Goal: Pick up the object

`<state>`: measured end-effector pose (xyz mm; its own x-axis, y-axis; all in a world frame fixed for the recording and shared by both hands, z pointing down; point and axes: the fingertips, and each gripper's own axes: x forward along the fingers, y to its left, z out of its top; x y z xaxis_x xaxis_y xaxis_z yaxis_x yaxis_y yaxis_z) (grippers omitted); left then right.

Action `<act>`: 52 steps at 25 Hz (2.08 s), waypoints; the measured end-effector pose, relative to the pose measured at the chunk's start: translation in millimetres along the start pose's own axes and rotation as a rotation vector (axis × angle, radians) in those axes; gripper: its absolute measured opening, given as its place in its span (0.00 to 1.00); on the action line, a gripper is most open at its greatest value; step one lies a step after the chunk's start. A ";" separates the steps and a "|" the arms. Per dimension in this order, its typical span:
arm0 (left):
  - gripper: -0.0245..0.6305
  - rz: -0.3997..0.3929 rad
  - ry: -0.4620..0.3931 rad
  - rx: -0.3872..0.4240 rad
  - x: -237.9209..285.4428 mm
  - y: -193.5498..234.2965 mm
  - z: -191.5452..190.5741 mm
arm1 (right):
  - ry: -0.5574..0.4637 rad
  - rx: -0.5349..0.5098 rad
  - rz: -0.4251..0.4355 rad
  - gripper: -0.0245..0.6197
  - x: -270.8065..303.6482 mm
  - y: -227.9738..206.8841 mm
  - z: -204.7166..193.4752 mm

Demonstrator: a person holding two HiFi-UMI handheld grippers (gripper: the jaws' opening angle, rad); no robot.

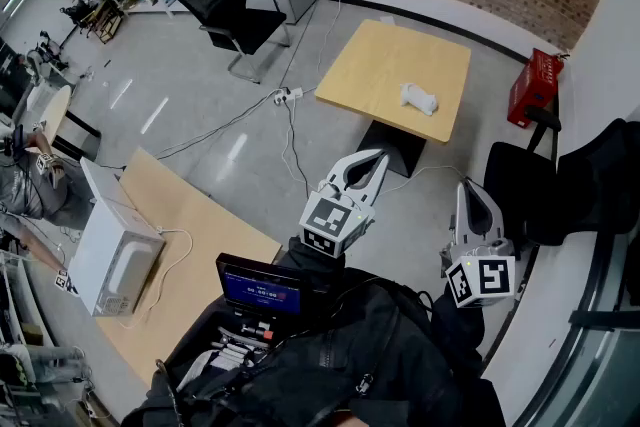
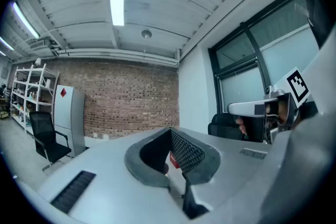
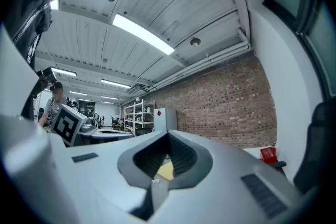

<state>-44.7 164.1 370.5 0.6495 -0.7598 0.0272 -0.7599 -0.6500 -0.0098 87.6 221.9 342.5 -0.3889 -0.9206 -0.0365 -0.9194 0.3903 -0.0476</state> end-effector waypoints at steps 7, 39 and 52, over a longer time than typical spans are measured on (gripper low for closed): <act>0.04 0.014 -0.006 0.006 12.4 -1.4 0.7 | -0.001 0.005 -0.006 0.05 2.6 -11.9 -1.0; 0.03 -0.101 0.031 -0.053 78.1 -10.8 -29.3 | 0.085 0.072 0.024 0.05 33.6 -44.2 -42.5; 0.04 -0.102 -0.011 -0.039 140.9 76.9 -8.9 | 0.075 0.017 0.017 0.05 139.3 -60.8 -24.4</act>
<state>-11.8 7.1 382.4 0.7236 -0.6901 0.0149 -0.6901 -0.7230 0.0316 87.9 69.6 364.6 -0.4085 -0.9120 0.0374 -0.9117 0.4058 -0.0644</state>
